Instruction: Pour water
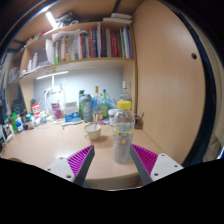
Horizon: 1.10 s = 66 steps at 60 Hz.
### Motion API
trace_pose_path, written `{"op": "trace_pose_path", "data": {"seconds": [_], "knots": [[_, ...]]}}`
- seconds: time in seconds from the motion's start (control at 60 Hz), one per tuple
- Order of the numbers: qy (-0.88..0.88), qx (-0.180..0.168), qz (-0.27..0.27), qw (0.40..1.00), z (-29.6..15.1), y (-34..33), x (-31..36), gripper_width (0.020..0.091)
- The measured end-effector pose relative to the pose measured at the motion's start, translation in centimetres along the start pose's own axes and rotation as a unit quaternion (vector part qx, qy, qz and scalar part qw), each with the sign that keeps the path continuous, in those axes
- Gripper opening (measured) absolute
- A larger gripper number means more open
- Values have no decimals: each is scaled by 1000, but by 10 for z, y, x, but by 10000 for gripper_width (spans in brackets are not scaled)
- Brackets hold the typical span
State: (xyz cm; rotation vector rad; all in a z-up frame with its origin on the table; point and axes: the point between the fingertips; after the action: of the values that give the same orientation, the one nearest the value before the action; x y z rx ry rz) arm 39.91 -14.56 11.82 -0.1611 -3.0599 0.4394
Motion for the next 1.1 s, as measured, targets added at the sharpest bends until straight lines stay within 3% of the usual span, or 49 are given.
{"op": "trace_pose_path", "data": {"seconds": [0.133, 0.433, 0.467, 0.517, 0.667, 0.783, 0.883, 0.983, 1.05, 1.1], "knots": [[-10, -18, 0, 1000, 9, 70, -25, 822], [-18, -41, 7, 999, 14, 158, -53, 806], [-20, -45, 9, 999, 13, 167, -56, 789], [-19, -39, 3, 999, 16, 176, -53, 577], [-15, -40, 26, 999, 15, 177, -61, 517], [-5, 6, 39, 999, 18, 178, -59, 484], [-22, 17, 35, 999, -17, 181, -65, 483], [-204, 34, 59, 977, -66, 202, -87, 484], [-372, 41, 90, 923, -103, 223, -101, 506], [-503, 52, 106, 856, -128, 238, -107, 483]]}}
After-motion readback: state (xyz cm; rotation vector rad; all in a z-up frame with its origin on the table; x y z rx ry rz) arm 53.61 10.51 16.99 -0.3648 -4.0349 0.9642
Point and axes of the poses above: the point between the fingertips, and its own axes, seen from behind it with the camera up: x to the left, z down, y forward, the way the camera looks, and after that the axes turned 3 degrees about -z, right-handed
